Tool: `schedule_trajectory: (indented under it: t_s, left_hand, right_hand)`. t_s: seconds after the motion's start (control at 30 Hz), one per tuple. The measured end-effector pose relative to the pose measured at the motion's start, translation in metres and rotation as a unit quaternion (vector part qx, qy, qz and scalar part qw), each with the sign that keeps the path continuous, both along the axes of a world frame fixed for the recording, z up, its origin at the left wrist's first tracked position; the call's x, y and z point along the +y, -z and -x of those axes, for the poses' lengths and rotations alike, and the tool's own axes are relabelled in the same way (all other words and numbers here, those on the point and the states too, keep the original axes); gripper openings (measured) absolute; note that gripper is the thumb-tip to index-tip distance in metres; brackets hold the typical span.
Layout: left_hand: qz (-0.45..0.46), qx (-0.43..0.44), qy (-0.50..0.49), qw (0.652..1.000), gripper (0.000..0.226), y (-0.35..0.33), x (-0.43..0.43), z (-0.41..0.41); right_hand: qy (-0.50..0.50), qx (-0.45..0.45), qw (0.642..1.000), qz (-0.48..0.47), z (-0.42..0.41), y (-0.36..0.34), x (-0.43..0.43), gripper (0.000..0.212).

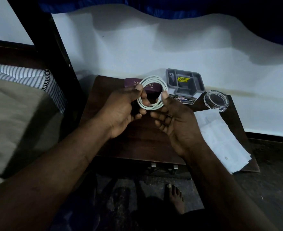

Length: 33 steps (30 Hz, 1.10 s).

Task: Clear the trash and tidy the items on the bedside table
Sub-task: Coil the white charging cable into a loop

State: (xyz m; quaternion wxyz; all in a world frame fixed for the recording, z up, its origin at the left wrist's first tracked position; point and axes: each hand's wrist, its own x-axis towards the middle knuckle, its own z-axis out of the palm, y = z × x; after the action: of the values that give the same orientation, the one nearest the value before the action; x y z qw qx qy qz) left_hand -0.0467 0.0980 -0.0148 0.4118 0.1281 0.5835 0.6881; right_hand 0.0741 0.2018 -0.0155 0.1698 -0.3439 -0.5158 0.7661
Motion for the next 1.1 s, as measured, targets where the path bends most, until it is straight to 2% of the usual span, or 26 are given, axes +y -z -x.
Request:
schedule_trajectory:
  t_s: [0.13, 0.33, 0.57, 0.7, 0.83, 0.9, 0.97, 1.03, 1.1]
  left_hand:
    - [0.019, 0.019, 0.022, 0.999, 0.031, -0.002, 0.001, -0.004]
    - [0.05, 0.032, 0.017, 0.998, 0.031, -0.002, 0.002, -0.008]
    - [0.044, 0.037, 0.012, 0.998, 0.031, -0.002, 0.002, -0.009]
    - [0.04, 0.039, 0.013, 0.998, 0.03, -0.003, 0.003, -0.011]
    - [0.034, 0.041, -0.001, 0.999, 0.028, -0.003, 0.005, -0.012]
    - [0.031, 0.047, -0.006, 0.998, 0.028, -0.003, 0.005, -0.011]
    - [0.03, 0.048, -0.004, 0.998, 0.029, -0.002, 0.005, -0.01]
    - [0.028, 0.042, -0.001, 0.999, 0.03, -0.001, 0.004, -0.008]
    - [0.02, 0.03, -0.006, 0.999, 0.028, -0.001, 0.003, -0.006]
  right_hand:
    - [0.026, -0.022, 0.999, -0.025, 0.0, 0.004, -0.002, 0.012]
    - [0.044, 0.011, 0.998, 0.031, 0.002, 0.004, -0.001, 0.014]
    - [0.052, 0.055, 0.996, 0.054, 0.004, 0.003, -0.003, 0.037]
    - [0.028, 0.089, 0.988, 0.12, 0.002, -0.002, -0.005, 0.028]
    - [0.025, 0.088, 0.986, 0.14, 0.002, -0.004, -0.005, 0.022]
    - [0.027, 0.075, 0.99, 0.113, 0.003, -0.002, -0.006, 0.012]
    - [0.021, 0.047, 0.998, 0.045, 0.004, 0.001, -0.007, 0.007]
    - [0.024, 0.008, 0.999, -0.044, 0.004, 0.004, -0.007, 0.015]
    - [0.021, -0.011, 0.996, -0.09, 0.003, 0.006, -0.007, 0.016]
